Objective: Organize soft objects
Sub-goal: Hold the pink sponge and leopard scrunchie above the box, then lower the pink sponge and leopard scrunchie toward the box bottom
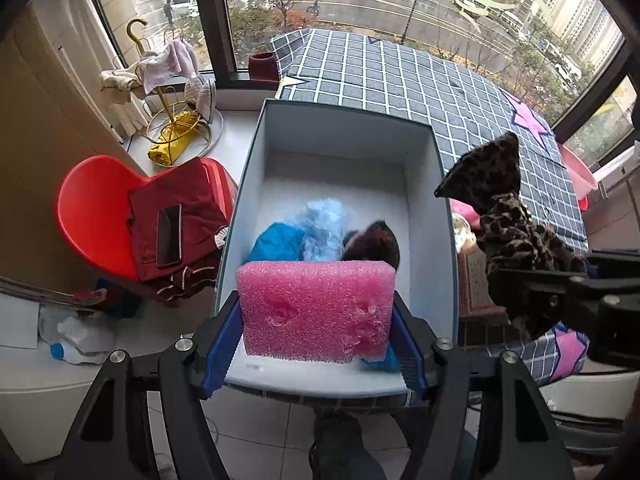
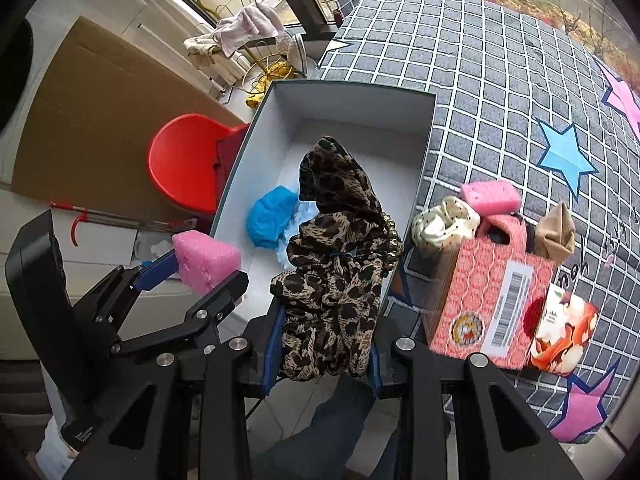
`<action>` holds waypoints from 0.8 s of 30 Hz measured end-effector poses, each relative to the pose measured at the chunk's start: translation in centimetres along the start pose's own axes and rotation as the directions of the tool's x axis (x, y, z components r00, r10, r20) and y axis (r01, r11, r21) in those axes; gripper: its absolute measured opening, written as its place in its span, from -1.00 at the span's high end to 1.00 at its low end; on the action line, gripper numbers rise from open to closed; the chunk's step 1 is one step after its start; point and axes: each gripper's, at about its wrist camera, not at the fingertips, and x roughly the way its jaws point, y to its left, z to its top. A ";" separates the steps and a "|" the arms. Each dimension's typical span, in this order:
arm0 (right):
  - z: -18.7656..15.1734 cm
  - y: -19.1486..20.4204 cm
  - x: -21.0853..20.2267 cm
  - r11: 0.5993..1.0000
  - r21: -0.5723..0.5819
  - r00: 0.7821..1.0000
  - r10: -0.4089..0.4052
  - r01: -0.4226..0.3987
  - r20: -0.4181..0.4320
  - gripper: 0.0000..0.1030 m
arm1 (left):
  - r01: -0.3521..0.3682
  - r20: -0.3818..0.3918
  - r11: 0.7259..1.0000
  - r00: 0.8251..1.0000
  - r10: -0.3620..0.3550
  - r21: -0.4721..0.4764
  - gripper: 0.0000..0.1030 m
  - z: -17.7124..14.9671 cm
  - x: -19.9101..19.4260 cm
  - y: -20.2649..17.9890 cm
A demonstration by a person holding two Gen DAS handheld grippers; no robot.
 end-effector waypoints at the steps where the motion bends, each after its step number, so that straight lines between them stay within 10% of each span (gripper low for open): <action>1: 0.3 -0.1 0.1 1.000 0.002 1.000 -0.001 0.001 0.002 0.32 | -0.002 -0.001 1.000 1.000 0.002 -0.007 -0.39 0.5 0.2 0.1; 24: 7.9 -2.4 3.1 0.998 0.064 1.000 -0.006 0.006 0.011 0.32 | -0.084 -0.076 0.995 0.994 0.080 -0.050 -0.40 7.1 6.2 -0.6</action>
